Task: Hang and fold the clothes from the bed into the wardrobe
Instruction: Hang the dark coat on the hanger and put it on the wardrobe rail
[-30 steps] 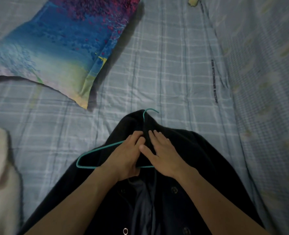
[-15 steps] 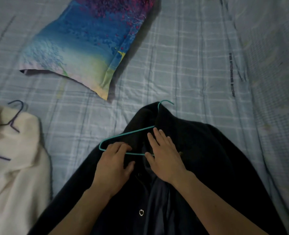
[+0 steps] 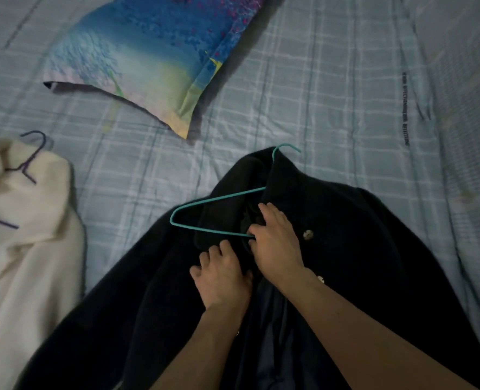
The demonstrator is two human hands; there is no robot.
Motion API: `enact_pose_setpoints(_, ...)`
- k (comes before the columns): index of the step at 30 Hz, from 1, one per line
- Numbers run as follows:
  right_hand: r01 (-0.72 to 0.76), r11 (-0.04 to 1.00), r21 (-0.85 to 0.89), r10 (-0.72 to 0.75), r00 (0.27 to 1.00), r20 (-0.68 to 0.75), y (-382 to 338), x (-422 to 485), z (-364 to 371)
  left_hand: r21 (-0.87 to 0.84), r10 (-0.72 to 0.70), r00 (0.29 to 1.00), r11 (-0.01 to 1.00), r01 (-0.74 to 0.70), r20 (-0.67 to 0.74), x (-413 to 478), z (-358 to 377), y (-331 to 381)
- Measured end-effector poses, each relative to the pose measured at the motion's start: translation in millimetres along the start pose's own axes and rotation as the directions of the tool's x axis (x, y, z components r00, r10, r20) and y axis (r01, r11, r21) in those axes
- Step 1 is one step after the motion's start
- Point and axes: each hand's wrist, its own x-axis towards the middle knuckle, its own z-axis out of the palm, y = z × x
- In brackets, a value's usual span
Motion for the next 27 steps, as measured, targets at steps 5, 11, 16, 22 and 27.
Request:
enact_pose_setpoints(5,-0.022,0.999,-0.042,0.017,0.994,-0.105,0,4,6,-0.236,0.033,0.993,0.97,-0.06,-0.116,2,4,-8)
enact_pose_setpoints(11,-0.011,0.998,-0.058,0.002,0.988,-0.154,2,0,7,-0.385,0.012,0.958,0.914,-0.126,-0.285,2,-18,-41)
enact_pose_setpoints(16,-0.008,0.999,-0.04,0.005,0.997,-0.083,0,-4,6,-0.325,0.045,0.921,0.928,-0.182,-0.387,13,-38,-74)
enact_pose_setpoints(22,0.018,0.998,-0.058,-0.016,0.999,0.041,5,-10,-9,-0.307,0.033,0.906,0.935,-0.177,-0.423,29,-69,-101)
enact_pose_setpoints(27,0.043,0.996,-0.08,-0.037,0.996,0.076,10,-19,-8,-0.325,0.013,0.904,0.931,-0.167,-0.428,33,-91,-112)
